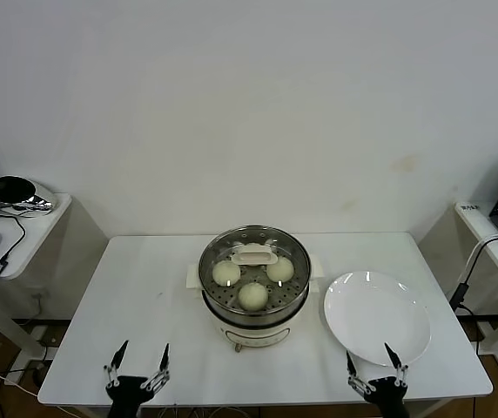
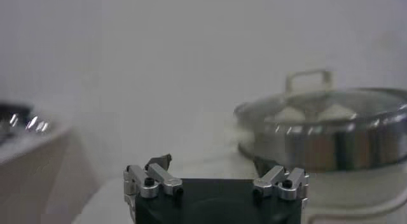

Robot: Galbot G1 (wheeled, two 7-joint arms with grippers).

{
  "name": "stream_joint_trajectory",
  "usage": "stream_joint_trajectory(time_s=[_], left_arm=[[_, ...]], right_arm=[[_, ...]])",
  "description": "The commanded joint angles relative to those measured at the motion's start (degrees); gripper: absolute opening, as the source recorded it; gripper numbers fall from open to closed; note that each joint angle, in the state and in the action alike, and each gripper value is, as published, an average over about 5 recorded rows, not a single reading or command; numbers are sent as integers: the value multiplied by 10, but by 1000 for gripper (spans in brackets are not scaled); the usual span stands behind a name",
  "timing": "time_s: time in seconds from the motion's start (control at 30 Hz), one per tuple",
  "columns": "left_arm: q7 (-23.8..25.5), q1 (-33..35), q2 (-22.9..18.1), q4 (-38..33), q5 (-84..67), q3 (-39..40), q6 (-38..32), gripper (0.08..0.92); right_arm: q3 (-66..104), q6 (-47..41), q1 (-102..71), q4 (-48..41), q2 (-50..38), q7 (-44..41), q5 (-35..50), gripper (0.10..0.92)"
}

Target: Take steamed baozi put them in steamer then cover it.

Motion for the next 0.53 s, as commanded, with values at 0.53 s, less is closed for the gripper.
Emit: stream_joint_trajectory(time_s=[0.53], left_arm=[[25, 37, -26, 12, -61, -16, 8, 823]], right_arm=[[-27, -6, -37, 28, -13, -8, 46, 823]])
